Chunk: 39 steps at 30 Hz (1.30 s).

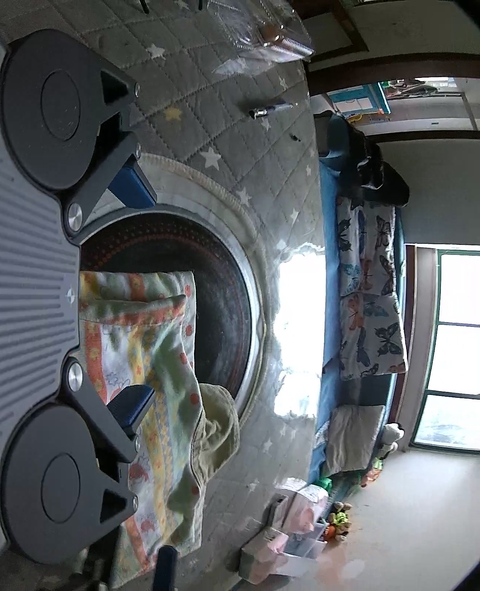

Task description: Fold clothes

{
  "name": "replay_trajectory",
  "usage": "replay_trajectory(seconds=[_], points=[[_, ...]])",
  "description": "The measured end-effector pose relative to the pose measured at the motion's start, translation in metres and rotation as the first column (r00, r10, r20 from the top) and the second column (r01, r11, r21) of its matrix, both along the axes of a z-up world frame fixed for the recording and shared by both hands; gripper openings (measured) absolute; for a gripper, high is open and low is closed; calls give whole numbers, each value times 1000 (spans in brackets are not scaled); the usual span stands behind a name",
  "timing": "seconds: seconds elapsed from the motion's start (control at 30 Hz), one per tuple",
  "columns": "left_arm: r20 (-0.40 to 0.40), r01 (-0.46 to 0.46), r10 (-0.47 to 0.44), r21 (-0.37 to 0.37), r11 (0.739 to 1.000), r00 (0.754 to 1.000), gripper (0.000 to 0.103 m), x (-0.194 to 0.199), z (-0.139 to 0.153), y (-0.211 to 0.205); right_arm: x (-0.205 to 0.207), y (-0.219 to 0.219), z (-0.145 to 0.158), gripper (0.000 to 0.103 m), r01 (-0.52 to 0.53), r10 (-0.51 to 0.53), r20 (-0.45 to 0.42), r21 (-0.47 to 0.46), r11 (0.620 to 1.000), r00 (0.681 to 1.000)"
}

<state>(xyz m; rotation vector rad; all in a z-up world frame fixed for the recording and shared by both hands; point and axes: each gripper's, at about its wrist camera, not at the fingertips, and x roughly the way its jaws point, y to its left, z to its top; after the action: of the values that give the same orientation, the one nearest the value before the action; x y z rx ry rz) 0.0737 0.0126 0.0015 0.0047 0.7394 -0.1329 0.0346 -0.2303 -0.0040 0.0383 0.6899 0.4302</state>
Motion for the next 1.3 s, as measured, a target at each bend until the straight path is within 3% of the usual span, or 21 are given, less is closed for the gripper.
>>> replay_trajectory(seconds=[0.3,0.47,0.93,1.3], points=[[43,11,-12,6,1000,999,103,-26,9,2,-26,14,1,103,-26,26,1,-16,1000,1000],[31,-4,4,1,1000,1000,103,-37,8,3,-34,18,1,103,-43,43,-9,5,999,999],[0,-66,66,10,998,998,103,-47,3,13,-51,45,-3,103,-123,124,6,-77,989,992],[-35,-108,107,-11,994,994,103,-36,-2,25,-52,88,-7,88,-246,256,22,-207,947,967]])
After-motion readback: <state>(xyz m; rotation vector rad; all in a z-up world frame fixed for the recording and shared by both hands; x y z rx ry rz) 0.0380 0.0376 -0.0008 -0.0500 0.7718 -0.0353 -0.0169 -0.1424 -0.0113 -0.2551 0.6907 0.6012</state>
